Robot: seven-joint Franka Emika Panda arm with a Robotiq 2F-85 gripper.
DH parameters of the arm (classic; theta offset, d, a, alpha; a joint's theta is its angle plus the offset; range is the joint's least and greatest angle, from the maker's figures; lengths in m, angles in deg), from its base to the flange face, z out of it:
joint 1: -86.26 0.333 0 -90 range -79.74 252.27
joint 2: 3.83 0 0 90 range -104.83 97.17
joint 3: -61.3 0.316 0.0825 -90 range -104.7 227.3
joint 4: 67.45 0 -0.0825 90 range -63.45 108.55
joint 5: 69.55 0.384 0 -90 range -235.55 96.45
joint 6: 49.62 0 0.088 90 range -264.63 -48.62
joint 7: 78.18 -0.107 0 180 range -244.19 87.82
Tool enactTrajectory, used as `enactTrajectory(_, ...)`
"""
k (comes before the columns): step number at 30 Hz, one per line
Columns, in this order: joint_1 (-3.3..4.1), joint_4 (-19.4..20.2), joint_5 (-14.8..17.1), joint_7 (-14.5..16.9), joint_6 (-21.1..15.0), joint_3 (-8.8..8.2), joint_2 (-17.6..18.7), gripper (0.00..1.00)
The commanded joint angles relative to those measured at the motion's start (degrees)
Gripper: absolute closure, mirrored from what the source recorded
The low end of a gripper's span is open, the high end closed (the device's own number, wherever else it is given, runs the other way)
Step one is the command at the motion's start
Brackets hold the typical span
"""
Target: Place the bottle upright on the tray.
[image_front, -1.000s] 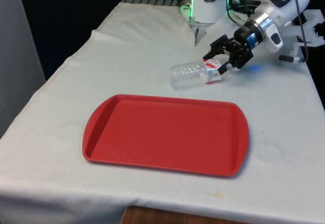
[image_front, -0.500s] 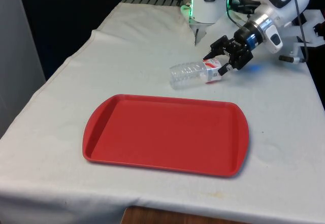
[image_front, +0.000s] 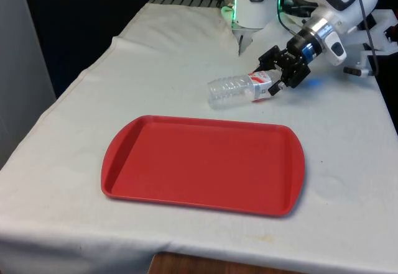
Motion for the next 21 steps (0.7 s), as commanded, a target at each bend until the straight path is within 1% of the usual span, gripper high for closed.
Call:
enactTrajectory(1, -0.29, -0.11, -0.4, 0.06, -1.03, -0.06, 0.11, 0.0)
enactTrajectory(5, -0.4, -0.11, -0.34, 0.23, -1.43, -0.11, 0.11, 0.0)
enactTrajectory(7, -0.34, -0.11, -0.29, 0.23, -1.38, -0.11, 0.06, 0.0)
enactTrajectory(8, -0.17, -0.06, 0.0, 0.17, -0.8, -0.11, 0.0, 0.0)
enactTrajectory(9, -0.29, -0.11, -0.23, 0.23, -1.2, -0.11, 0.06, 0.0)
enactTrajectory(16, -0.34, -0.52, 0.11, 1.15, -1.15, -0.23, 0.23, 0.0)
enactTrajectory(17, -0.17, -0.23, 0.0, 0.8, -0.8, -0.17, 0.0, 0.0)
enactTrajectory(18, -0.34, -0.57, 0.11, 1.26, -1.15, -0.23, 0.29, 0.0)
enactTrajectory(21, -0.34, -0.57, 0.11, 1.38, -1.03, -0.23, 0.23, 0.0)
